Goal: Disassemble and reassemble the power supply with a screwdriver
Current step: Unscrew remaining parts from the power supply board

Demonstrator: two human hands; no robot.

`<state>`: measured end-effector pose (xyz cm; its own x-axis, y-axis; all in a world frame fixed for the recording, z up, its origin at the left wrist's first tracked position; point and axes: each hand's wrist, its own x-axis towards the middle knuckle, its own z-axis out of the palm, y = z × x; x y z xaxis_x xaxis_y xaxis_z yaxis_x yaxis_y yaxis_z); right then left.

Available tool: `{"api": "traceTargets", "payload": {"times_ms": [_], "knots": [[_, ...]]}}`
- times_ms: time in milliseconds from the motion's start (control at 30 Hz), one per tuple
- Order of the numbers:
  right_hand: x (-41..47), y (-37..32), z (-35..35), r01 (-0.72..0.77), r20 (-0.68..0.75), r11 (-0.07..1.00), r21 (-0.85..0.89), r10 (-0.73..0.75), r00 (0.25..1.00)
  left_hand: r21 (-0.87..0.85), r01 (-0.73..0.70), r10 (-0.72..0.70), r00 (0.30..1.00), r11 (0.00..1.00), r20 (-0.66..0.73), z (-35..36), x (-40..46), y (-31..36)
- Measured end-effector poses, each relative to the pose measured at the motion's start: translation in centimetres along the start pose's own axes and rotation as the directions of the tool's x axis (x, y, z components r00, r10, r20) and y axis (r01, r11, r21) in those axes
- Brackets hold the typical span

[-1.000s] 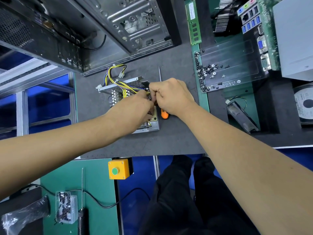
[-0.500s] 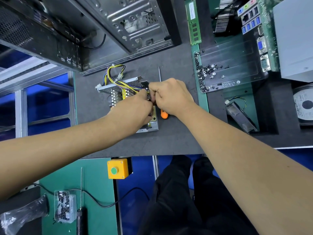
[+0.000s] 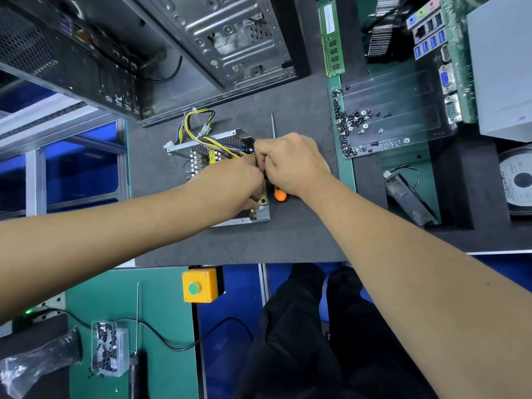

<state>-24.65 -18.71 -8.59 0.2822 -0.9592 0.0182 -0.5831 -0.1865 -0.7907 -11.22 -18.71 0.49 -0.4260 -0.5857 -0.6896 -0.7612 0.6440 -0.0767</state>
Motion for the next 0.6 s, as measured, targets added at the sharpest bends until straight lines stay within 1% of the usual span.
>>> {"api": "traceTargets", "payload": {"times_ms": [67, 167, 333, 433, 600], "knots": [[0.0, 0.0, 0.0, 0.000, -0.008, 1.000, -0.007, 0.000, 1.000, 0.020, 0.001, -0.002, 1.000, 1.000, 0.031, -0.5, 0.5, 0.1], [0.0, 0.1, 0.2, 0.010, -0.028, 1.000, -0.012, -0.010, 1.000, 0.047, 0.040, -0.041, 0.999, 0.998, 0.015, -0.4, 0.6, 0.4], [0.0, 0.1, 0.1, 0.010, -0.023, 1.000, -0.002, -0.010, 1.000, -0.041, 0.092, -0.095, 0.992, 0.995, -0.088, 0.8, -0.5, 0.3], [0.0, 0.1, 0.1, 0.008, -0.018, 1.000, -0.001, -0.008, 1.000, -0.063, 0.082, -0.090, 0.986, 0.995, -0.141, 1.4, -0.9, 0.3], [0.0, 0.1, 0.0, 0.006, -0.010, 1.000, -0.007, -0.006, 1.000, -0.053, 0.091, -0.096, 0.989, 0.994, -0.114, 0.9, -0.8, 0.6]]}}
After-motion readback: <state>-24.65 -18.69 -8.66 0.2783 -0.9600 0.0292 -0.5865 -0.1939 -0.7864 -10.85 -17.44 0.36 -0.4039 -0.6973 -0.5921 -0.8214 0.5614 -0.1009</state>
